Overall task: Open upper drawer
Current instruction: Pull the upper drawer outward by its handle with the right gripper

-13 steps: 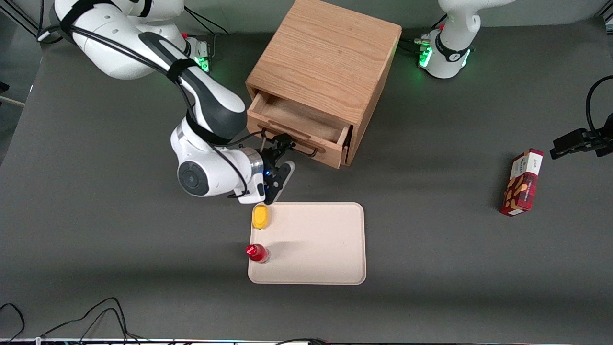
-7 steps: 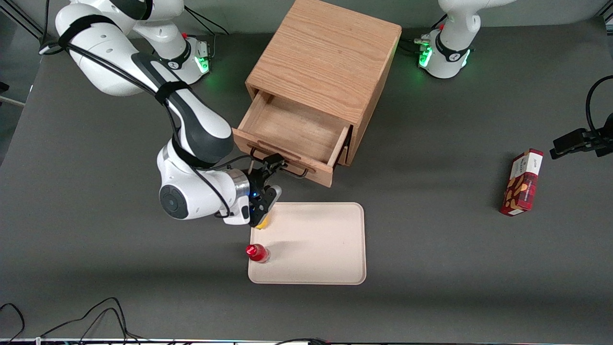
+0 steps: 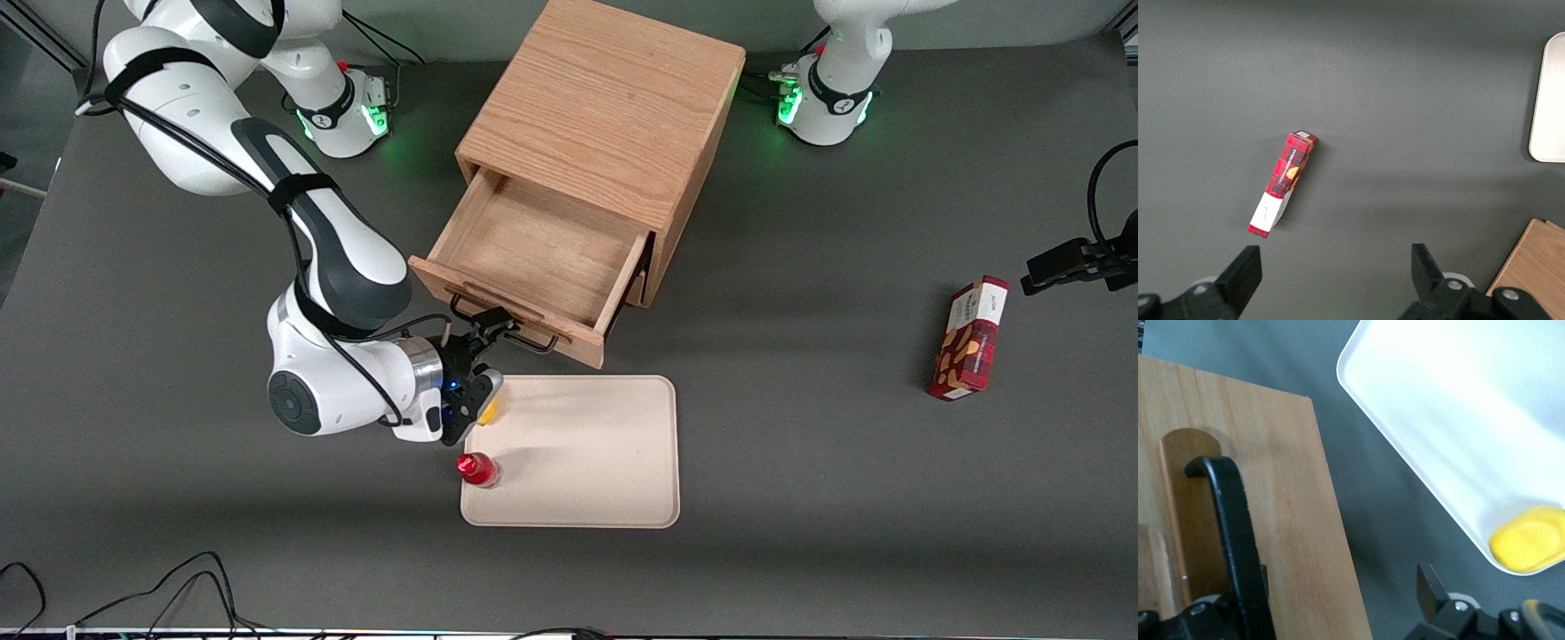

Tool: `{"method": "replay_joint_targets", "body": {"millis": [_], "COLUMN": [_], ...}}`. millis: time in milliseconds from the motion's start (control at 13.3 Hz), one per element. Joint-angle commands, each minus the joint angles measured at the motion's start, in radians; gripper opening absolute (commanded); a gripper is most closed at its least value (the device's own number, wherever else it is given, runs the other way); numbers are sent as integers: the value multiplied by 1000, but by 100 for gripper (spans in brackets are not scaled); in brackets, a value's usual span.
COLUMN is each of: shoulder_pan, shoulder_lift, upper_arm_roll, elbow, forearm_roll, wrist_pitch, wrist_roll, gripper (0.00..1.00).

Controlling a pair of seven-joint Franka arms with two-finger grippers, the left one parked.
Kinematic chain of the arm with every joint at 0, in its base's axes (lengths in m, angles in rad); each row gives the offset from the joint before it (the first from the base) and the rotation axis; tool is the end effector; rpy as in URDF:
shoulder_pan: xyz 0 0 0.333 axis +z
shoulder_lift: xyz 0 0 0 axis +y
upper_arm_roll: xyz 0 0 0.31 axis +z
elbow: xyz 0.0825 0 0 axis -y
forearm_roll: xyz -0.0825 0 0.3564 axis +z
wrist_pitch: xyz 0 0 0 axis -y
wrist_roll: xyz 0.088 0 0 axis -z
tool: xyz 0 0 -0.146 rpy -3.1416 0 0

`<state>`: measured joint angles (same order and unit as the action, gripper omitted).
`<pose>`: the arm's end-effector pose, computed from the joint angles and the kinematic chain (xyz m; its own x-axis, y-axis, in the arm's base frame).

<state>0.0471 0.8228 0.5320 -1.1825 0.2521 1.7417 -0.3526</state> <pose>0.6142 0.3267 0.3138 0.7356 0.6772 0.0161 0.5446 -0.5770 -0.6087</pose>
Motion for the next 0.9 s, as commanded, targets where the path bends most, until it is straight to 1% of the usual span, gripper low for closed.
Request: {"method": "replay_joint_targets", "body": {"millis": [0,150,300,675,825], "shoulder_pan": [-4,-10,-13,-16,-4], "shoulder_lift": [15,15,15,13,12], "upper_arm_roll": [-15,-21,-47,-41,-34], "elbow": [102,130,147,159,158], "forearm_roll": [-10,-11,-10,-4,-1], "wrist_pitch": [-99,-102,-103,-102,-100], "wrist_roll": [14,14,12,12,14], "gripper": [100,100,100,100,100]}}
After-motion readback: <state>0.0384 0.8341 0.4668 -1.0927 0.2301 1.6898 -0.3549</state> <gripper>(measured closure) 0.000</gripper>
